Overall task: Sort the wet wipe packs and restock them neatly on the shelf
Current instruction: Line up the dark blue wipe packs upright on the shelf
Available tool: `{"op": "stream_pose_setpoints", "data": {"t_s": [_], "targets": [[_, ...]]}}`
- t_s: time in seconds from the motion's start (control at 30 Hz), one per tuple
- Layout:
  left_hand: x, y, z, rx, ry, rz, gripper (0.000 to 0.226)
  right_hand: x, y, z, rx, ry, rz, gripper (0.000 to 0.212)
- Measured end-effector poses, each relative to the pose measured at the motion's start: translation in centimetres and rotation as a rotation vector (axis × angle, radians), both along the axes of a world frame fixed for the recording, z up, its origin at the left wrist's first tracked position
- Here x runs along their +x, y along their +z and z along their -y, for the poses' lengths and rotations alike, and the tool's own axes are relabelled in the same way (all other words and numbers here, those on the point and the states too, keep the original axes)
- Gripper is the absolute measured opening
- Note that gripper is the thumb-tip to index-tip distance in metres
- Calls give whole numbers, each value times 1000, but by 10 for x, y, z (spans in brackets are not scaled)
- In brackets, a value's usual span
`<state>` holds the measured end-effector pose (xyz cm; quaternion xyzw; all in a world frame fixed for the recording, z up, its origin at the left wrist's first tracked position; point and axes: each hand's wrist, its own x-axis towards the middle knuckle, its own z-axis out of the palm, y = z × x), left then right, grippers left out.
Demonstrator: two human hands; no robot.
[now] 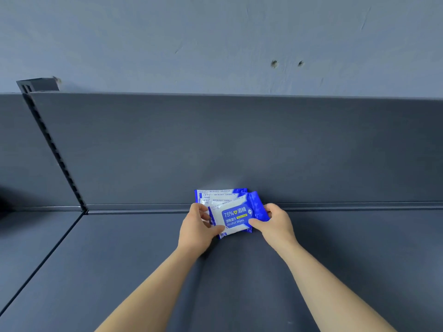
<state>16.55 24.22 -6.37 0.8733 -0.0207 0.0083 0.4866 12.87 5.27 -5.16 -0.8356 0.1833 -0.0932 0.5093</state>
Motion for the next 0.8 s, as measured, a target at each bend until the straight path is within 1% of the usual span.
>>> {"op": "stream_pose_setpoints", "data": {"t_s": [0.13, 0.2, 0.3, 0.33, 0.37, 0.4, 0.43, 0.47, 0.5, 0.57, 0.67, 0.8], "targets": [[0, -6, -2, -96, 23, 35, 40, 0, -4, -6, -132, 118, -76, 21], [-2, -9, -6, -102, 27, 54, 46, 2, -5, -14, -158, 112, -77, 25], [-1, -10, -12, 8, 49, 116, 71, 10, -6, -17, -210, 21, -32, 49], [0, -10, -14, 29, 43, 104, 73, 13, -6, -17, -192, 17, -8, 59], [1, -8, -15, 11, 17, 78, 67, 15, -6, -16, -168, 37, 4, 68], [3, -8, -16, -13, -32, 54, 56, 17, -6, -16, -144, 75, 4, 72], [4, -8, -16, -17, -87, 44, 47, 19, -6, -17, -130, 120, 1, 70], [5, -7, -16, 0, -134, 45, 44, 21, -7, -17, -122, 159, -1, 63], [6, -7, -15, 7, -171, 47, 44, 23, -7, -18, -119, 181, -2, 59], [6, -6, -11, -5, -204, 56, 46, 25, -7, -18, -122, 174, 6, 58], [7, -10, -6, -45, -160, 78, 50, 25, -7, -12, -176, 110, 39, 65], [12, -8, -2, -73, -113, 108, 52, 24, -5, -11, -180, 74, 119, 60]]}}
